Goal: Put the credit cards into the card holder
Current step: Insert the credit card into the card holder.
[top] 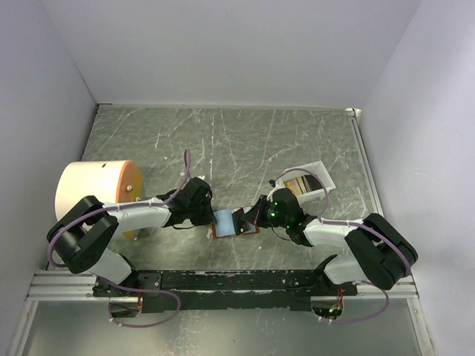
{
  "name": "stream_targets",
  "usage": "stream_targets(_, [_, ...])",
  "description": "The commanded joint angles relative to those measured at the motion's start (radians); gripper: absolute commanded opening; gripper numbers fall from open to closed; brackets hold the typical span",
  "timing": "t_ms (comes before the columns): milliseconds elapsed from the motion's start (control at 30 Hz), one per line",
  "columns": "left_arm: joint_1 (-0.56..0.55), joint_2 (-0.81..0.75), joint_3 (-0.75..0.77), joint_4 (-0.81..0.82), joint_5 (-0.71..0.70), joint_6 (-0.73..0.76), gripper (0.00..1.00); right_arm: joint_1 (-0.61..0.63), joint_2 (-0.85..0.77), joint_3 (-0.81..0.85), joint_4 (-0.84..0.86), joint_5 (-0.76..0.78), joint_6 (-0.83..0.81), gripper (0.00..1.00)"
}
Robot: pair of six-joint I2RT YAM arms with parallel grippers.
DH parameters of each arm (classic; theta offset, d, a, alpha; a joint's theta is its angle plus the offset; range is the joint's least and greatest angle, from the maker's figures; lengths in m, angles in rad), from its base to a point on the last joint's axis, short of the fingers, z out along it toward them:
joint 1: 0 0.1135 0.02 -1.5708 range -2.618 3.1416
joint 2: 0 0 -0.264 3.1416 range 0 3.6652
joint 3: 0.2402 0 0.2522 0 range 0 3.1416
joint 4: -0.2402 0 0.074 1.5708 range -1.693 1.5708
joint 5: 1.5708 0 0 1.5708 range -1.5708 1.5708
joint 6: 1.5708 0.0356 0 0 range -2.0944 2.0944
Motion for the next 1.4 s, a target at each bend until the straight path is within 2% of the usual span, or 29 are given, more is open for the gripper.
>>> stream_targets(0, [0.002, 0.056, -0.012, -0.066, -0.069, 0.033, 0.11, 0.001, -0.010, 0.021, 0.013, -0.015, -0.031, 0.00])
stream_targets(100, [0.004, 0.063, -0.005, -0.072, -0.070, 0.034, 0.11, 0.001, -0.013, 0.026, 0.000, -0.005, -0.042, 0.00])
stream_targets(400, [0.005, 0.061, 0.009, -0.126, -0.105, 0.038, 0.12, -0.005, 0.066, 0.007, 0.109, -0.053, -0.035, 0.00])
stream_targets(667, [0.005, 0.048, 0.029, -0.165, -0.116, 0.049, 0.12, -0.007, 0.050, -0.011, 0.147, -0.074, -0.012, 0.00])
stream_targets(867, [0.005, 0.051, 0.036, -0.164, -0.117, 0.062, 0.12, -0.008, 0.006, -0.032, 0.149, -0.059, -0.006, 0.00])
stream_targets(1367, [0.005, 0.057, 0.041, -0.158, -0.110, 0.066, 0.11, -0.023, 0.093, -0.056, 0.292, -0.090, 0.022, 0.00])
